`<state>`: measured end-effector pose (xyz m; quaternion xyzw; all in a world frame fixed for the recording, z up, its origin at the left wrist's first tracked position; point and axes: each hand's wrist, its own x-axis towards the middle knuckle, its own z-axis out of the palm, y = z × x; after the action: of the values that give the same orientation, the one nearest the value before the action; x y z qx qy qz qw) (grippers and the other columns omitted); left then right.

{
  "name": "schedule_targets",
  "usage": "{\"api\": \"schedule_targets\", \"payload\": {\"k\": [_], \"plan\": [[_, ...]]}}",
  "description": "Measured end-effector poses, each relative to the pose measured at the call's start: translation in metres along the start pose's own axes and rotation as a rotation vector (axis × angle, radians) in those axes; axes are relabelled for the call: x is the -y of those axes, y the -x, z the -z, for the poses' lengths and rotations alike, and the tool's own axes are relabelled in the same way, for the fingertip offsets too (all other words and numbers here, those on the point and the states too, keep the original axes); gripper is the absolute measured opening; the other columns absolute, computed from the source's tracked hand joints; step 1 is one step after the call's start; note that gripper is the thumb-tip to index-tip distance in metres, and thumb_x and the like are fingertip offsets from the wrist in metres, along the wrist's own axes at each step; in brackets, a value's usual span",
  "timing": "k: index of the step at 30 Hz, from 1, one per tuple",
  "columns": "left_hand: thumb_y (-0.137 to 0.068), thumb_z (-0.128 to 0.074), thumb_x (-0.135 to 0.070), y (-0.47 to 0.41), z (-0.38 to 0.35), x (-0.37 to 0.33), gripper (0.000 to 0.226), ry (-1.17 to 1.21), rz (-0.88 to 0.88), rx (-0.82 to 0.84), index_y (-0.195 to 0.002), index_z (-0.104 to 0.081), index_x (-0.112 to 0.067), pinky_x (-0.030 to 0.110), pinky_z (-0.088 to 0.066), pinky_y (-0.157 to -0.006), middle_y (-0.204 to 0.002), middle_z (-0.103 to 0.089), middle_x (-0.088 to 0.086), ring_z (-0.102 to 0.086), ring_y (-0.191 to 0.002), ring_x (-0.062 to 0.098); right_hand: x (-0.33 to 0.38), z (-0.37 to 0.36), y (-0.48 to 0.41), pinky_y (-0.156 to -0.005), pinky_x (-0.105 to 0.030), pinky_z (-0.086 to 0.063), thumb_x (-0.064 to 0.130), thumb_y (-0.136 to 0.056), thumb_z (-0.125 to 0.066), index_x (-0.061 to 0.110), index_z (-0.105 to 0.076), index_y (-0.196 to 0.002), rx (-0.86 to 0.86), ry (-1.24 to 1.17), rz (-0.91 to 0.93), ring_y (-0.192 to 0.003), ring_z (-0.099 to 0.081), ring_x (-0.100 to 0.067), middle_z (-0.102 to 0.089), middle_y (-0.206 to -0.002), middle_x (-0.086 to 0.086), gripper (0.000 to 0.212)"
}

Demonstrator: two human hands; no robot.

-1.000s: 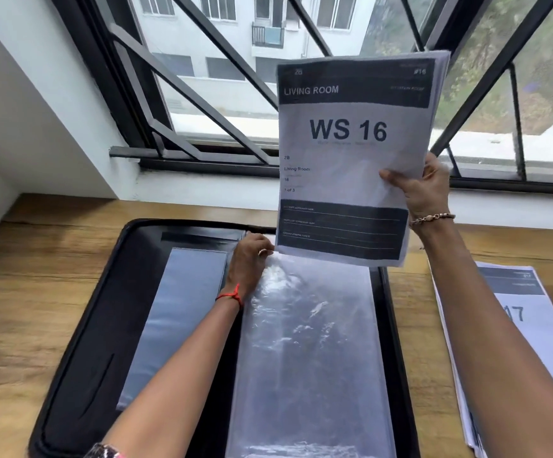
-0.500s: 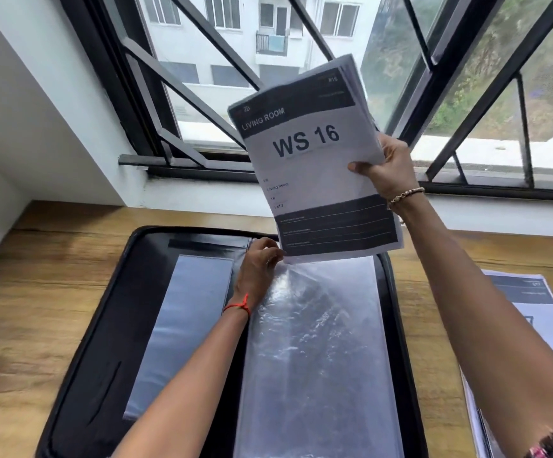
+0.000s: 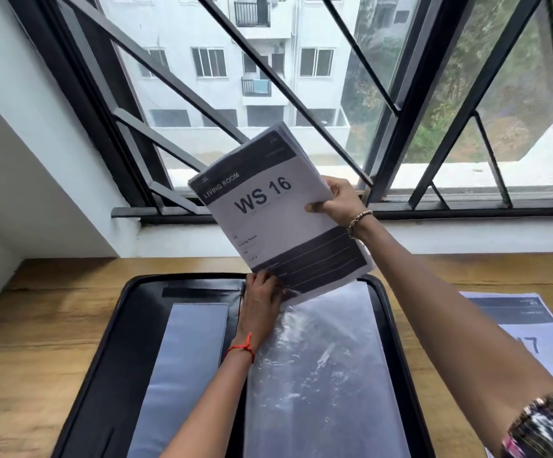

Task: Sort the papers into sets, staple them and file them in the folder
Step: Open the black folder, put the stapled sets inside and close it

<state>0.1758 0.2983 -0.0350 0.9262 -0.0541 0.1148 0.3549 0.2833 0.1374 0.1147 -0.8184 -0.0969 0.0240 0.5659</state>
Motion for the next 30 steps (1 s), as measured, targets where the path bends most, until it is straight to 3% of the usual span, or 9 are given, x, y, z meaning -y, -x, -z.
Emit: {"api": "schedule_targets", "payload": {"k": [4, 8, 10, 13, 16, 18, 25, 30], "plan": [[-0.084, -0.060, -0.007, 0.002, 0.000, -0.001, 0.007, -0.044, -0.010, 0.040, -0.090, -0.063, -0.007, 0.032, -0.037, -0.083, -0.102, -0.057, 0.009, -0.041, -0.096, 0.025, -0.008, -0.015, -0.002, -0.055, -0.011, -0.050, -0.013, -0.072, -0.066, 0.001, -0.064, -0.100, 0.003, -0.041, -0.042, -0.069, -0.058, -0.008, -0.060, -0.082, -0.003, 0.032], [-0.086, -0.052, -0.023, 0.002, -0.004, -0.018, 0.020, -0.084, -0.058, 0.112, -0.092, -0.063, -0.008, 0.034, -0.035, -0.082, -0.100, -0.060, 0.006, -0.044, -0.095, 0.027, -0.006, -0.016, -0.007, -0.054, -0.012, -0.050, -0.011, -0.072, -0.067, 0.009, -0.062, -0.091, 0.014, -0.007, -0.038, -0.070, -0.058, -0.009, -0.060, -0.079, -0.002, 0.028], [-0.084, -0.046, -0.031, 0.002, -0.009, -0.029, 0.028, -0.072, -0.082, 0.130, -0.090, -0.064, -0.011, 0.036, -0.034, -0.081, -0.095, -0.063, 0.003, -0.046, -0.094, 0.028, -0.006, -0.016, -0.009, -0.060, -0.019, -0.052, -0.012, -0.071, -0.066, 0.007, -0.063, -0.090, 0.012, 0.005, -0.021, -0.072, -0.059, -0.014, -0.061, -0.084, -0.007, 0.027], [-0.082, -0.055, -0.032, 0.003, -0.017, -0.045, 0.023, -0.087, -0.118, 0.137, -0.089, -0.066, -0.012, 0.031, -0.022, -0.078, -0.094, -0.064, 0.001, -0.046, -0.097, 0.025, -0.010, -0.015, -0.010, -0.069, -0.031, -0.054, -0.012, -0.070, -0.066, 0.001, -0.065, -0.092, -0.012, 0.009, -0.019, -0.080, -0.060, -0.021, -0.061, -0.087, -0.010, 0.025], [-0.086, -0.061, -0.030, 0.000, -0.021, -0.058, 0.020, -0.068, -0.093, 0.122, -0.090, -0.066, -0.012, 0.030, -0.016, -0.076, -0.095, -0.066, 0.001, -0.046, -0.100, 0.023, -0.013, -0.013, -0.008, -0.063, -0.019, -0.053, -0.014, -0.070, -0.067, 0.007, -0.063, -0.079, -0.042, -0.021, -0.029, -0.074, -0.058, -0.015, -0.060, -0.079, -0.003, 0.023], [-0.089, -0.059, -0.029, 0.000, -0.023, -0.063, 0.020, -0.060, -0.070, 0.128, -0.093, -0.065, -0.011, 0.031, -0.016, -0.077, -0.098, -0.066, 0.000, -0.046, -0.102, 0.023, -0.013, -0.012, -0.006, -0.055, -0.009, -0.047, -0.016, -0.069, -0.066, 0.018, -0.057, -0.069, -0.058, -0.057, -0.032, -0.068, -0.055, -0.006, -0.056, -0.072, 0.005, 0.035], [-0.096, -0.045, -0.031, -0.002, -0.032, -0.085, 0.026, -0.120, -0.019, 0.147, -0.097, -0.062, -0.011, 0.037, -0.019, -0.081, -0.099, -0.066, 0.004, -0.048, -0.102, 0.025, -0.015, -0.014, -0.005, -0.055, -0.010, -0.048, -0.016, -0.069, -0.067, 0.022, -0.055, -0.066, -0.051, -0.095, -0.039, -0.066, -0.054, -0.005, -0.055, -0.070, 0.006, 0.039], [-0.096, -0.049, -0.021, 0.001, -0.039, -0.103, 0.020, -0.074, -0.057, 0.206, -0.101, -0.066, -0.012, 0.031, -0.011, -0.076, -0.112, -0.064, 0.000, -0.040, -0.110, 0.020, -0.014, -0.013, -0.005, -0.055, -0.010, -0.048, -0.017, -0.069, -0.066, 0.020, -0.056, -0.067, -0.044, -0.135, -0.036, -0.066, -0.054, -0.004, -0.055, -0.071, 0.006, 0.039]]}}
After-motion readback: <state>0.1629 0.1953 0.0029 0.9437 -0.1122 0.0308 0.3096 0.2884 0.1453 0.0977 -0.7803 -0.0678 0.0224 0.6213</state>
